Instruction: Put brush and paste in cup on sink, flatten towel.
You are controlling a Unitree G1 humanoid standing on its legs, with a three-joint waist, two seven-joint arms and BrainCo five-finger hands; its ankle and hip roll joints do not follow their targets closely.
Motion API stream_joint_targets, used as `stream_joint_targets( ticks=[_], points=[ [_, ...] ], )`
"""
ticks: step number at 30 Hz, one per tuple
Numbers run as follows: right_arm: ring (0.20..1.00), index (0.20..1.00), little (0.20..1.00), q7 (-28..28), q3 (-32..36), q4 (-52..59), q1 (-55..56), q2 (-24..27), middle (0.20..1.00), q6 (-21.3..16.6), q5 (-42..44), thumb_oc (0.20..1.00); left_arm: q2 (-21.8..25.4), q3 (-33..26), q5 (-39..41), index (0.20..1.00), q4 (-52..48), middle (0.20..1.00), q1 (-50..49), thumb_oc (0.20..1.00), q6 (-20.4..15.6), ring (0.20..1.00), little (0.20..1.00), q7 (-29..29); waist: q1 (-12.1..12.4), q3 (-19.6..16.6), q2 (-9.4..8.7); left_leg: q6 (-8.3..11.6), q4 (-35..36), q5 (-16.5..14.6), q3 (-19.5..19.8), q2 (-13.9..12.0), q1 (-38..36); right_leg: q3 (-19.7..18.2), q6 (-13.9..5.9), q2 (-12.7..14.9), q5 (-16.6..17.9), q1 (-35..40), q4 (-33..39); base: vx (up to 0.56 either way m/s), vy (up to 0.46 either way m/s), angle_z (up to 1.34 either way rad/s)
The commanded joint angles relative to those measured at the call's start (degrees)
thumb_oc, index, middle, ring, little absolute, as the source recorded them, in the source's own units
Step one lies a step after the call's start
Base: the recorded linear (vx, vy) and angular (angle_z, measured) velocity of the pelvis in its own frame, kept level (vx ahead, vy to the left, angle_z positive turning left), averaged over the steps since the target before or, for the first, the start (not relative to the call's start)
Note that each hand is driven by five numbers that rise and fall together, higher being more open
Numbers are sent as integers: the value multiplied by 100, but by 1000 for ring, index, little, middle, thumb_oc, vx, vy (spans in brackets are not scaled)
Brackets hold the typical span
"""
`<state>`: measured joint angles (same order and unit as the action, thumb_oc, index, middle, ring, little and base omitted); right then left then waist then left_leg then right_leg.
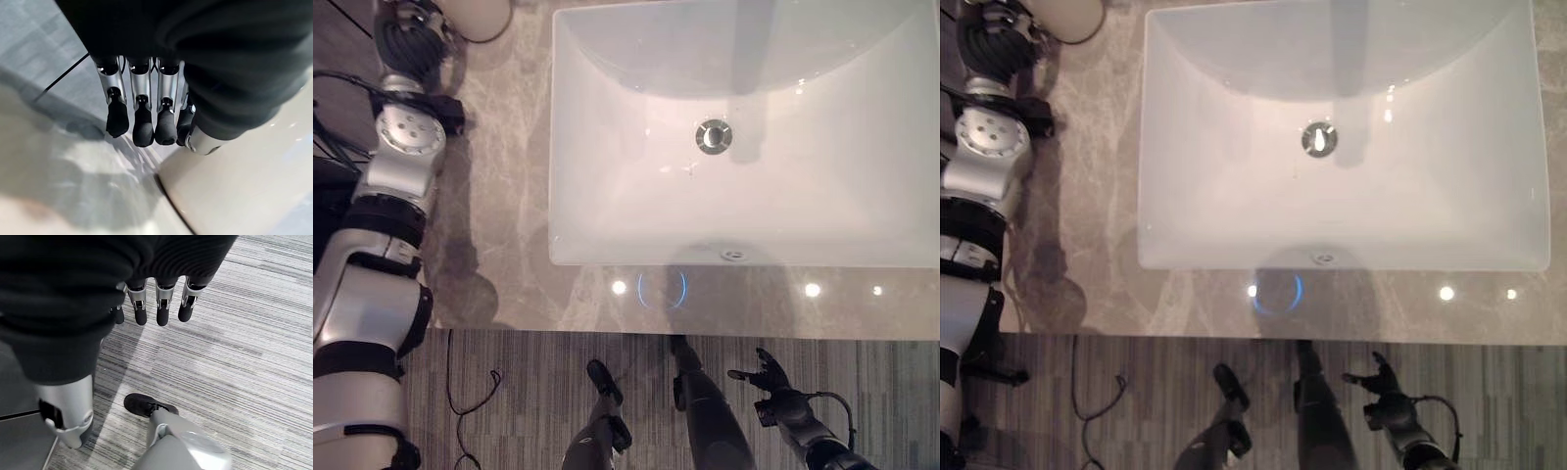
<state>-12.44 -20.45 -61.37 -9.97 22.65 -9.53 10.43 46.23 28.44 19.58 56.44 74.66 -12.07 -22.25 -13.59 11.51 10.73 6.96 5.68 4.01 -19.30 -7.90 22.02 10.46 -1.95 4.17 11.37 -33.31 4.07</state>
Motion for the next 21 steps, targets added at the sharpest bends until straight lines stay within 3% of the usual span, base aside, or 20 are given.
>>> stream_joint_targets(
  ticks=[1, 4, 5, 10, 21],
  points=[
    [1000, 1000, 1000, -62, -112, -4, -30, -65, 1000, -129, 88, 1000, 146, 151, -256, 200, 504, 200, 223, 200, 59, 200, 200, -71, -164, 104, -232, 804, -68, 930, -41, -442, -1153, -64, -653, 71, -147, -119, -403, 47, -20, -7],
    [1000, 1000, 1000, -43, -140, 37, 16, -76, 1000, -149, 96, 1000, 177, 262, -308, 200, 384, 200, 250, 200, 5, 200, 200, -69, -158, 56, -194, 804, -68, 896, -15, -480, -1188, -103, -705, 36, -256, -103, -388, 41, 0, -2],
    [1000, 1000, 1000, -35, -147, 54, 30, -80, 1000, -158, 98, 1000, 192, 259, -313, 200, 342, 200, 228, 200, -17, 200, 200, -85, -178, 57, -233, 804, -68, 993, -45, -478, -1143, -71, -628, 37, -163, -166, -407, 91, 21, -3],
    [1000, 1000, 1000, -16, -243, 314, 127, -11, 1000, -299, -16, 1000, 143, 319, -1251, 200, -546, 200, -236, 200, -152, 200, 200, -409, -210, -11, -271, 804, -68, 934, -101, -558, -1225, -134, -646, -89, -323, -150, -407, 45, -21, -3],
    [1000, 1000, 1000, -30, -195, 311, 199, -46, 1000, -333, 48, 1000, -80, 357, -1170, 200, -830, 200, -160, 200, -316, 200, 200, -461, -316, -17, -336, 804, -68, 1035, -216, -588, -1311, -176, -598, -237, -313, -118, -323, 6, -24, -6]
  ],
)
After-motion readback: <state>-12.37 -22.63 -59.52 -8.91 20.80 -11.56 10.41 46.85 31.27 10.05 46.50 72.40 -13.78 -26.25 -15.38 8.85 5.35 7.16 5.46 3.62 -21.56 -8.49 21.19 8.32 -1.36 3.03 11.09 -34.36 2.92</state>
